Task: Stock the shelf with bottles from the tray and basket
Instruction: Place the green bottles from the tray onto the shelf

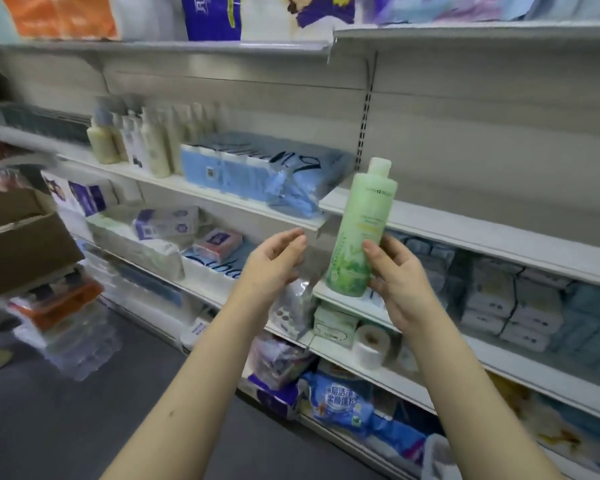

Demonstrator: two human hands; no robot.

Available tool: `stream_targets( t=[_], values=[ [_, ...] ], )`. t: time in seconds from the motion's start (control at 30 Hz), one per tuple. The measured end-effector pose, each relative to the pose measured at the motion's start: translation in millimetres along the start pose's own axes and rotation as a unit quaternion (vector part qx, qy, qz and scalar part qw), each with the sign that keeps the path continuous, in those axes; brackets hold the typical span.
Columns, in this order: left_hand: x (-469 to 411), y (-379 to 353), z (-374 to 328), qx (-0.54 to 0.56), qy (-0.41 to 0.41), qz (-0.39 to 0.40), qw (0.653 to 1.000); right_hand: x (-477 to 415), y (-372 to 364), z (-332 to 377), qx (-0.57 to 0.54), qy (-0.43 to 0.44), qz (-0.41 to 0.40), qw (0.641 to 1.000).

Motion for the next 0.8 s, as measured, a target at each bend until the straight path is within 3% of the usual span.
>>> stream_targets(
  t=[0.3, 0.47, 0.8],
  values=[
    [-166.2, -46.0, -15.7, -0.040, -0.051, 0.086, 0.994, -147.8, 42.3, 28.4, 0.077, 0.066, -0.049, 0.994],
    [-244.7, -66.4, -6.7, -0.039, -0.057, 0.093, 0.993, -230.6, 72.0, 24.6, 0.108, 0.078, -0.072, 0.988],
    [-337.4, -106.0, 26.5, -0.023, 0.003, 0.112, 0.993, -308.0, 107.7, 0.7, 0.255, 0.071, -0.128, 0.956]
  ],
)
Point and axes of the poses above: each hand's wrist, its own x-axis away from the middle knuckle, its own y-axis out of the back of the hand, z = x × y, the point moved 8 cm from there along -x, towards the middle knuckle, and after that the axes turned 3 degrees about z, right-handed, at the moved point
